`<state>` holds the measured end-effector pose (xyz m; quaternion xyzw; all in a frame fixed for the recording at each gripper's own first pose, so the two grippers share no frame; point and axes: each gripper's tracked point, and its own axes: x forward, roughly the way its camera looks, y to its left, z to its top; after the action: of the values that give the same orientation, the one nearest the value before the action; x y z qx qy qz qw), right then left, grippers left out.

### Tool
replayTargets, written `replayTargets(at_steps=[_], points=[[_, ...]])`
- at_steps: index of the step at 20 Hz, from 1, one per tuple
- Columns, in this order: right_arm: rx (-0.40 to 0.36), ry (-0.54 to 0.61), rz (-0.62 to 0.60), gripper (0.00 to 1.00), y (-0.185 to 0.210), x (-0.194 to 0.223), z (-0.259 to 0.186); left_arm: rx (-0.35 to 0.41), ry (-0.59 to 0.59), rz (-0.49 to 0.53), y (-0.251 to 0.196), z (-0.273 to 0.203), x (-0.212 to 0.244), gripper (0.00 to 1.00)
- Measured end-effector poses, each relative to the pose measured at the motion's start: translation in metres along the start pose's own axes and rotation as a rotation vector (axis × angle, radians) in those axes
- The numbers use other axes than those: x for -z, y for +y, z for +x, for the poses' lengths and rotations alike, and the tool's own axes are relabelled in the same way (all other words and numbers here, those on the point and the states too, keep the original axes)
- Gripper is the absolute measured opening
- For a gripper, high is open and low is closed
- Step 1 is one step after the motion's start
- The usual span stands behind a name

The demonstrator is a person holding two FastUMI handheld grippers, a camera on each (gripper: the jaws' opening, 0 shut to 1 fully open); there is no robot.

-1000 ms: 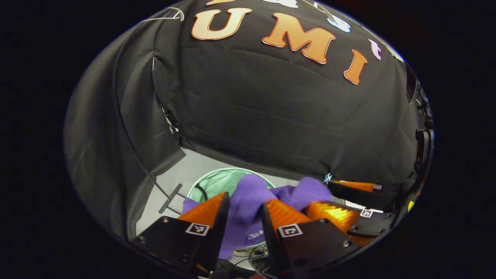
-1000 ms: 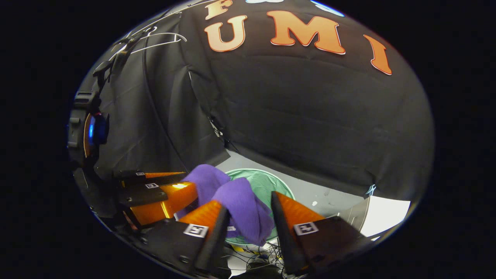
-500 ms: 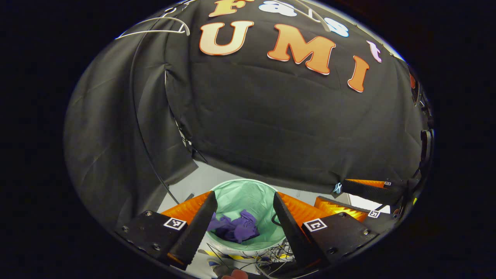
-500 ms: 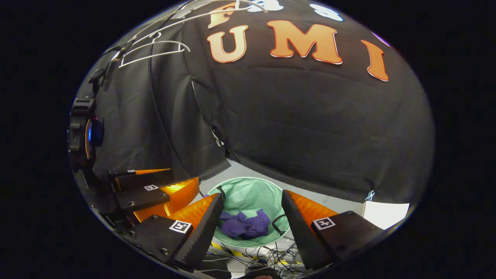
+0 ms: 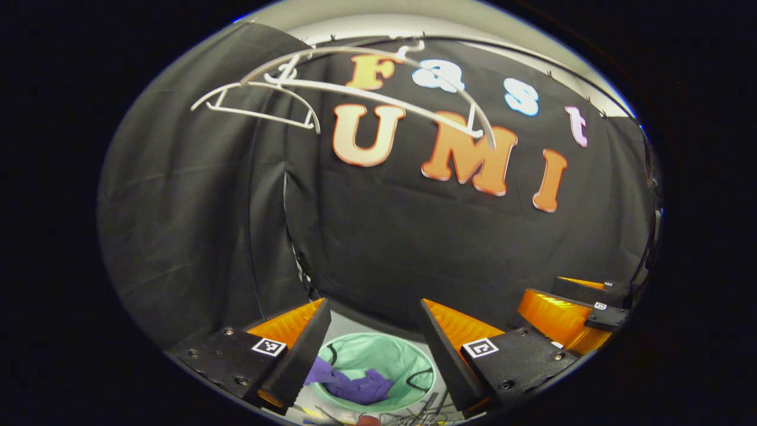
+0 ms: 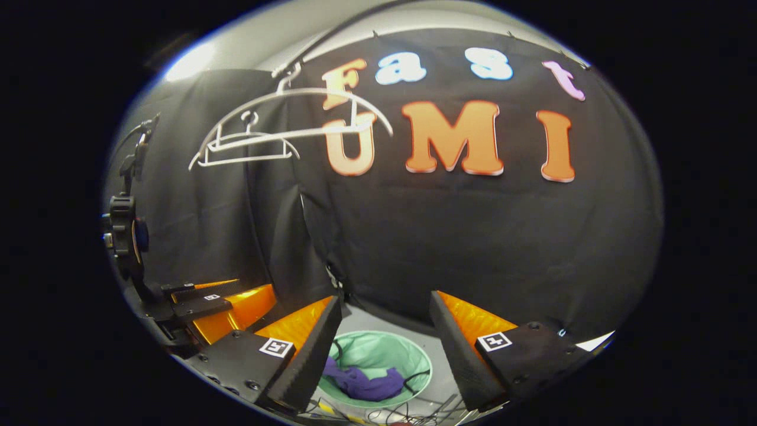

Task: Grasp the clothes on the hanger with both hands and then place them into the laundry hamper below.

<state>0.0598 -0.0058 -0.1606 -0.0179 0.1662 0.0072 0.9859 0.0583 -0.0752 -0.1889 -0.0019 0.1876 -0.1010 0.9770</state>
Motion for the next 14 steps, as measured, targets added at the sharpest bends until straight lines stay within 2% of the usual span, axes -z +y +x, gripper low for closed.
replayTargets(at_steps=[1, 2, 4, 7, 8, 9, 11, 12, 13, 14], points=[[-0.010, -0.042, -0.012, 0.98, 0.003, -0.022, -0.012, -0.014, -0.039, -0.008, 0.001, -0.008, -0.016, 0.94], [-0.013, -0.078, -0.020, 0.89, 0.003, -0.038, -0.025, -0.027, -0.080, -0.013, 0.000, -0.019, -0.031, 0.93], [-0.004, -0.135, -0.036, 0.89, -0.001, -0.055, -0.050, -0.023, -0.151, -0.021, -0.003, -0.039, -0.057, 0.91], [0.029, -0.188, -0.029, 0.89, 0.000, -0.073, -0.084, 0.038, -0.217, -0.011, -0.009, -0.072, -0.076, 0.88], [0.041, -0.212, -0.020, 0.89, 0.003, -0.080, -0.094, 0.061, -0.234, -0.009, -0.006, -0.077, -0.083, 0.93], [0.062, -0.235, -0.015, 0.88, 0.004, -0.086, -0.104, 0.079, -0.249, -0.007, -0.006, -0.087, -0.090, 0.87], [0.095, -0.246, -0.022, 0.88, 0.006, -0.088, -0.124, 0.097, -0.257, 0.001, -0.004, -0.107, -0.103, 0.87], [0.097, -0.247, -0.022, 0.88, 0.012, -0.086, -0.134, 0.097, -0.271, -0.001, 0.000, -0.119, -0.108, 0.87], [0.100, -0.257, -0.018, 0.92, 0.017, -0.087, -0.146, 0.101, -0.296, -0.006, -0.001, -0.135, -0.113, 0.93], [0.109, -0.263, -0.012, 0.97, 0.020, -0.088, -0.157, 0.102, -0.307, -0.008, 0.003, -0.146, -0.116, 0.90]])
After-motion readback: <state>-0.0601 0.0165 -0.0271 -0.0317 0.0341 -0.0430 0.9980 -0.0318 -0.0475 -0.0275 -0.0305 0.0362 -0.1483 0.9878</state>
